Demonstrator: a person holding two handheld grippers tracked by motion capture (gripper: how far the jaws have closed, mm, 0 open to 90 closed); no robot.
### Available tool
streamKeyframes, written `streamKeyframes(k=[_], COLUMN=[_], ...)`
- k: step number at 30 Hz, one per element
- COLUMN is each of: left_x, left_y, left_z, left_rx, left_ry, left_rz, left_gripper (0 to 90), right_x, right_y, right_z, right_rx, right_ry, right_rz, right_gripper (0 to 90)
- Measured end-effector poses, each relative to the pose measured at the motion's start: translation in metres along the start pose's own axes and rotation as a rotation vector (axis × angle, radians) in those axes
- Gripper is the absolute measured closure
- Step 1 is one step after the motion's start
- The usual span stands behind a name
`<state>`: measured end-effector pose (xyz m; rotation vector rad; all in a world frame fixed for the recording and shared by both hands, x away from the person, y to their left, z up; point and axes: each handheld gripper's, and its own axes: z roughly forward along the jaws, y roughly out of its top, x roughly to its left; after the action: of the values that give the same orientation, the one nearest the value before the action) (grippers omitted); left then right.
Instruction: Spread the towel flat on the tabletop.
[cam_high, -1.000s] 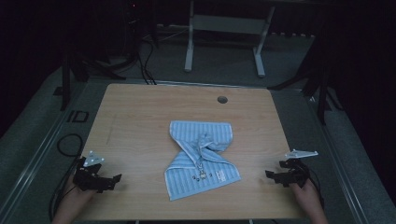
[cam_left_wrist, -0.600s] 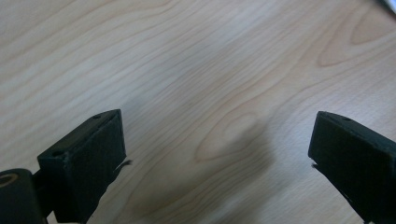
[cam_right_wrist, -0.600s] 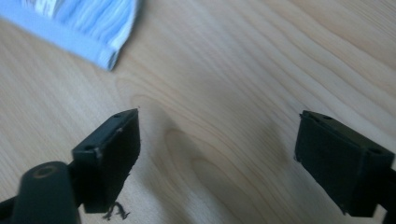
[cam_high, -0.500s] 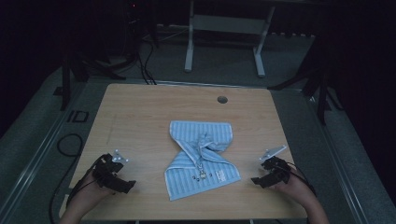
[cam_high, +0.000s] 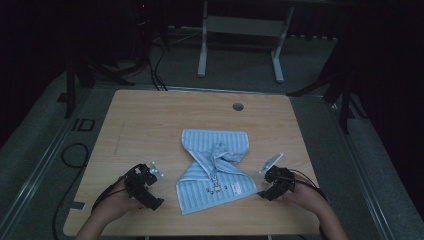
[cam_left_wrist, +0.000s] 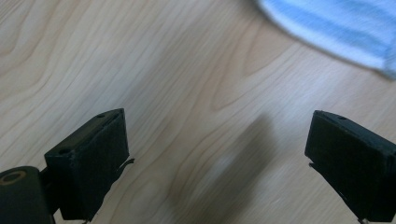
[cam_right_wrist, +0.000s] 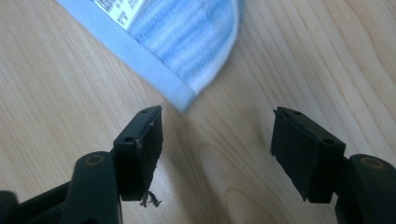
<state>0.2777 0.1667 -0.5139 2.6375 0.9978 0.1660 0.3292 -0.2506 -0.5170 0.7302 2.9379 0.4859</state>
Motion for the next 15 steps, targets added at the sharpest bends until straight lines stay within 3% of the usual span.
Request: streamKeyframes(k=[2, 9, 15], left_x=[-0.005, -0.015, -0.018], left_y=[0.010, 0.035, 0.052], left_z=[0.003, 0.011, 0.017], left_rx=[0.015, 0.016, 0.011], left_ry=[-0.011, -0.033, -0.037], left_rz=[0.028, 0.069, 0.076], left_gripper=[5.8, 5.8, 5.8], right_x=[0.001, 0.005, 0.005], right_y=[0.010, 0.036, 0.058], right_z=[-0.001, 0.000, 0.001], right_rx=[0.014, 0.052, 0.039], right_ry=[0.007, -0.014, -0.015], right_rz=[-0.016, -0.073, -0.113], right_gripper=[33.7, 33.7, 33.7])
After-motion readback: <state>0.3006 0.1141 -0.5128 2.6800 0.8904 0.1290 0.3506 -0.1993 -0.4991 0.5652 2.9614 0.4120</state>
